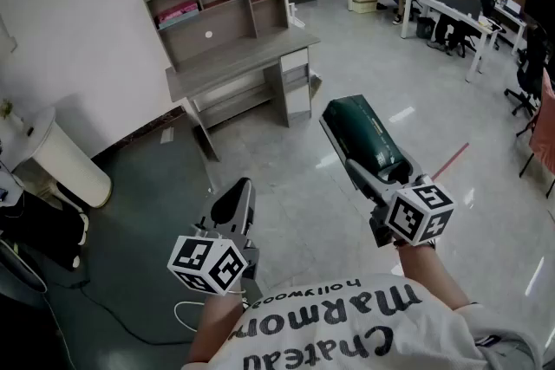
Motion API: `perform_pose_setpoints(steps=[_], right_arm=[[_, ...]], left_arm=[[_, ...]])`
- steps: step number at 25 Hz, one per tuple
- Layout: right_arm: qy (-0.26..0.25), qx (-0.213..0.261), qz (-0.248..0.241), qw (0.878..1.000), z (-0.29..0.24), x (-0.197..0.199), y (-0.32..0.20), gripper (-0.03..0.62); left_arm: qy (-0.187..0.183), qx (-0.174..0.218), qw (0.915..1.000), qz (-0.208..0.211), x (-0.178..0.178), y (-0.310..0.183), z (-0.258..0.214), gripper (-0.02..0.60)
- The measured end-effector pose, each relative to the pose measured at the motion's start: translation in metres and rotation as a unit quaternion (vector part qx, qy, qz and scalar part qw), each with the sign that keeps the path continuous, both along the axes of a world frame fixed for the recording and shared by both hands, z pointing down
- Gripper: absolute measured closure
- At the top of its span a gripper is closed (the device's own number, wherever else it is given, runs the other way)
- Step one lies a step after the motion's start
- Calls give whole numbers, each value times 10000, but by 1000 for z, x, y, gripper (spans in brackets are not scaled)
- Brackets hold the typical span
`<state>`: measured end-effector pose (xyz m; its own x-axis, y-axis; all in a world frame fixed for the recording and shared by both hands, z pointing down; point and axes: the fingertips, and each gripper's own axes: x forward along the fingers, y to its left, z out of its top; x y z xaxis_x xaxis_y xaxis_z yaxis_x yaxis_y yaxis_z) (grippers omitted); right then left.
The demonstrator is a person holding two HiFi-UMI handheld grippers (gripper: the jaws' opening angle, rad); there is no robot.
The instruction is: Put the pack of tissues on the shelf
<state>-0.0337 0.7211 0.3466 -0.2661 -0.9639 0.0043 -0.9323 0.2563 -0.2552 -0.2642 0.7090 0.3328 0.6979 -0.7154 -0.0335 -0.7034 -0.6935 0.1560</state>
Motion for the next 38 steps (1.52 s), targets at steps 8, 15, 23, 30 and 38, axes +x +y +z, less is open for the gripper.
perform_pose_setpoints(steps=[8, 15, 23, 30, 38], right_arm=[[40, 32, -16, 10000, 2, 0, 1, 164], [328, -219, 176, 9991, 12, 4, -4, 164], [464, -441, 163, 9978, 31, 19, -38, 164], [9, -499, -69, 9987, 30, 52, -120, 164], [-138, -608, -430, 9971, 26, 105, -228, 163]], left_arm=[[-20, -35, 10000, 25, 3, 3, 3, 560], [15, -290, 9994, 184, 10, -2, 18, 560], [46, -355, 9994, 14, 17, -33, 29, 559], [31, -385, 9992, -137, 45, -102, 29, 560], [274, -735, 9965, -299, 102, -194, 31, 560]])
